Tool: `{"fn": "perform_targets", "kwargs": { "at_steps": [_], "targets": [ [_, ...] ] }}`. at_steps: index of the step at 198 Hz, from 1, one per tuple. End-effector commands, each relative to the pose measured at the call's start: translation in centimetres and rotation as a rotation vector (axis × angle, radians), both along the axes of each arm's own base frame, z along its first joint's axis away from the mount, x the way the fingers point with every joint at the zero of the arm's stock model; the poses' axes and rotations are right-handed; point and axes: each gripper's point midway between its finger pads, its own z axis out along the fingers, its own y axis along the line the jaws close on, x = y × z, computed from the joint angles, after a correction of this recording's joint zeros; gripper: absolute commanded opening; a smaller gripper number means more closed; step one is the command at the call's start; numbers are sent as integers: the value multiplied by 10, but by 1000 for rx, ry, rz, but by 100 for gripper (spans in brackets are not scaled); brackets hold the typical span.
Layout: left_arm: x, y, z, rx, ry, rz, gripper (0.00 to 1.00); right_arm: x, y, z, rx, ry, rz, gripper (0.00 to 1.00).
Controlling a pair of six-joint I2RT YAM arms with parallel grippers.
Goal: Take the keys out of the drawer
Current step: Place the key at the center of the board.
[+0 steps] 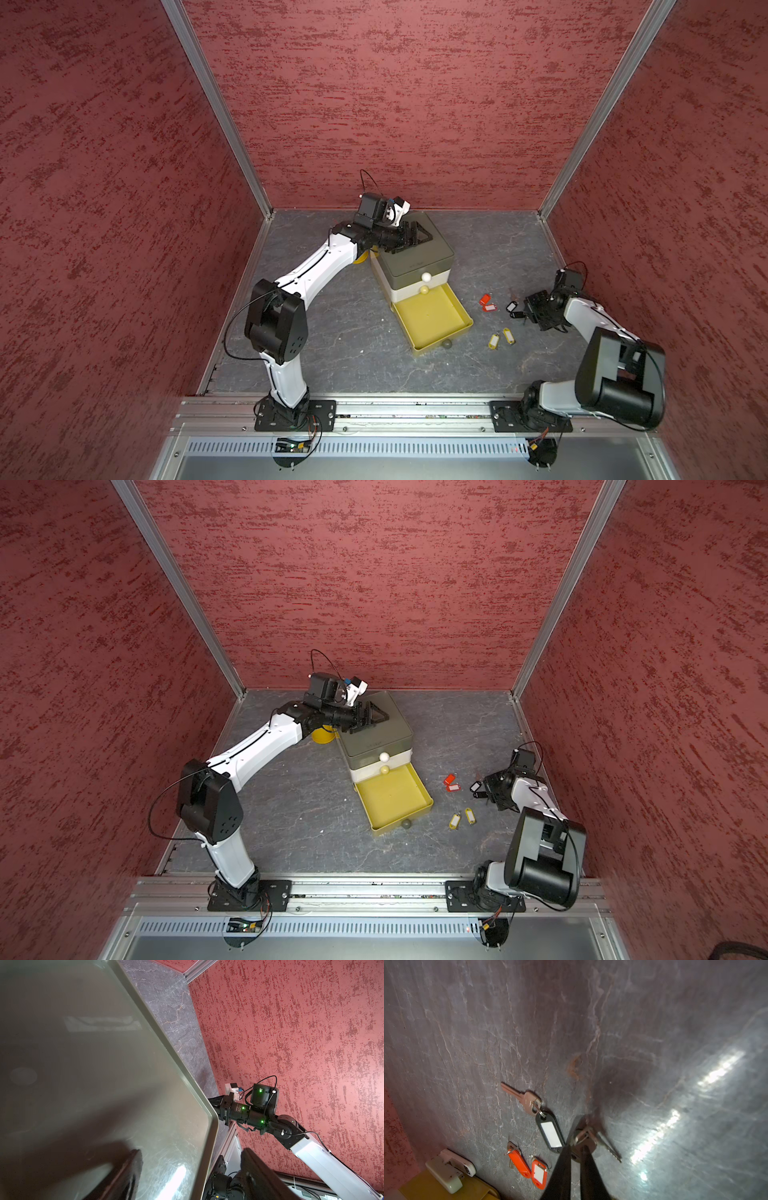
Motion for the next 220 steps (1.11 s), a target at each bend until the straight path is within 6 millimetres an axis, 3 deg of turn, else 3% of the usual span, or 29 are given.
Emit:
{"fn": "perform_targets", "kwargs": {
  "at_steps": [1,18,75,119,149,185,220],
  "targets": [
    [-19,12,-59,145,185,28,79,15,-6,20,-17,-71,8,29],
    [-21,10,-58,145,183,24,79,16,-6,28,-23,-86,21,40],
    [-22,11,-58,147,178,21,79,19,19,70,59,-224,94,45],
    [-23,9,-58,145,172,17,79,-5,66,91,211,-270,273,50],
    [-24,8,-60,148,172,17,79,-27,109,105,317,-285,408,52],
    [-27,8,-65,159,177,13,79,-53,155,112,383,-274,511,53],
    [-31,12,-70,168,182,16,79,-72,192,107,409,-229,604,53]
  ]
}}
